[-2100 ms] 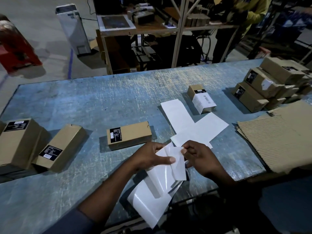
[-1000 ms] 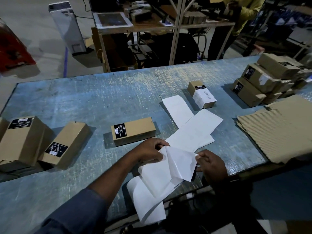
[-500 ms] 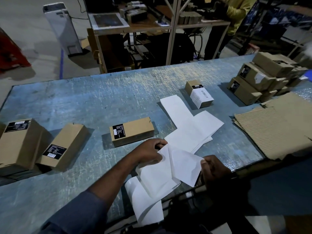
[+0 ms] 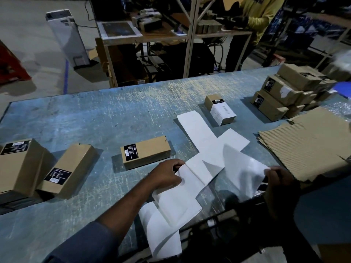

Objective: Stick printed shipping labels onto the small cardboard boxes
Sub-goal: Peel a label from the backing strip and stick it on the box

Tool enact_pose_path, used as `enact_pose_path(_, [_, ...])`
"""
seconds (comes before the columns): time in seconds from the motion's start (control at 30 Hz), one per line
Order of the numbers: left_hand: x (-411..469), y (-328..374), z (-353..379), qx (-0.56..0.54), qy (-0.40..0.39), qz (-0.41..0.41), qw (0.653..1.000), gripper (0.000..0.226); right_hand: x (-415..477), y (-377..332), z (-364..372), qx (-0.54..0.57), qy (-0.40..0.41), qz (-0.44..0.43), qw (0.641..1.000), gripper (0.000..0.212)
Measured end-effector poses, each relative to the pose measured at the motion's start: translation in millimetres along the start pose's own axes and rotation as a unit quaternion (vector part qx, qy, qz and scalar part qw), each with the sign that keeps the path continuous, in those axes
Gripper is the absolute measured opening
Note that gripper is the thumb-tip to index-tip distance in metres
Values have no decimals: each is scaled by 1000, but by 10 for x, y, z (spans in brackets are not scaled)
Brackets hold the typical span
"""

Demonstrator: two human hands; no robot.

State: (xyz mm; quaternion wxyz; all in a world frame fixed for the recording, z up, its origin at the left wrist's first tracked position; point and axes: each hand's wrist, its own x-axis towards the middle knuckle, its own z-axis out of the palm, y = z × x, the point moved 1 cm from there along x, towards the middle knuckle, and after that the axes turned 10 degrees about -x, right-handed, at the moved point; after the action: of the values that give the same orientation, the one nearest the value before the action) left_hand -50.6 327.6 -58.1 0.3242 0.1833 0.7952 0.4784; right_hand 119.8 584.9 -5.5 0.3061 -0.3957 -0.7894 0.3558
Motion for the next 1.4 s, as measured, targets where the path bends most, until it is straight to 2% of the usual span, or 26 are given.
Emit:
enact_pose_path(0.07, [-48, 61, 47, 67, 30, 24, 997, 72, 50, -203, -12, 51, -1, 11, 999, 12])
enact_pose_path(0.13, [-159, 186, 88, 139, 64, 105, 983, 83, 62, -414, 38, 102, -28, 12, 994, 10])
enact_pose_path(0.2, [-277, 338, 117, 147, 71, 218, 962, 88, 42, -630, 165, 156, -84, 28, 984, 16])
enact_pose_path(0.27, [-377, 463, 137, 117, 63, 258, 957, 96, -14, -859, 331, 207, -162, 49, 964, 20])
enact_pose_path(0.33, [-406, 506, 148, 81, 87, 253, 960, 101, -98, -1085, 486, 230, -224, 74, 944, 18])
enact_pose_path(0.37, [-399, 501, 145, 50, 107, 249, 961, 96, -134, -1171, 557, 247, -246, 95, 932, 18])
enact_pose_path(0.5, [-335, 340, 14, -168, 187, 208, 945, 40, -256, -1469, 752, 333, -332, 155, 869, 11])
enact_pose_path(0.6, [-379, 284, -142, -306, 228, 128, 916, 41, -300, -1513, 835, 375, -391, 174, 822, 15])
enact_pose_path(0.7, [-397, 197, -272, -378, 214, 49, 899, 18, -277, -1456, 893, 383, -440, 198, 788, 32])
enact_pose_path(0.77, [-437, 148, -334, -429, 184, 27, 884, 19, -212, -1401, 947, 390, -448, 224, 773, 47])
enact_pose_path(0.83, [-483, 117, -385, -459, 165, 14, 873, 25, -142, -1350, 1014, 352, -433, 202, 805, 40])
enact_pose_path(0.9, [-531, 110, -402, -467, 149, 16, 871, 25, -117, -1307, 1094, 267, -421, 139, 855, 20])
enact_pose_path(0.97, [-558, 106, -399, -464, 151, 21, 873, 24, -151, -1271, 1183, 198, -432, 81, 876, 9])
enact_pose_path(1.1, [-572, 72, -386, -430, 146, 35, 890, 29, -224, -1251, 1315, 143, -463, 23, 875, 12])
enact_pose_path(1.27, [-593, 63, -417, -400, 157, 1, 903, 26, -233, -1236, 1414, 102, -450, -40, 886, 17])
enact_pose_path(1.33, [-597, 37, -515, -371, 217, -5, 903, 22, -177, -1194, 1470, 115, -448, -19, 887, 17])
enact_pose_path(1.4, [-604, -28, -651, -323, 311, 4, 894, 13, -83, -1156, 1546, 122, -443, 3, 888, 15])
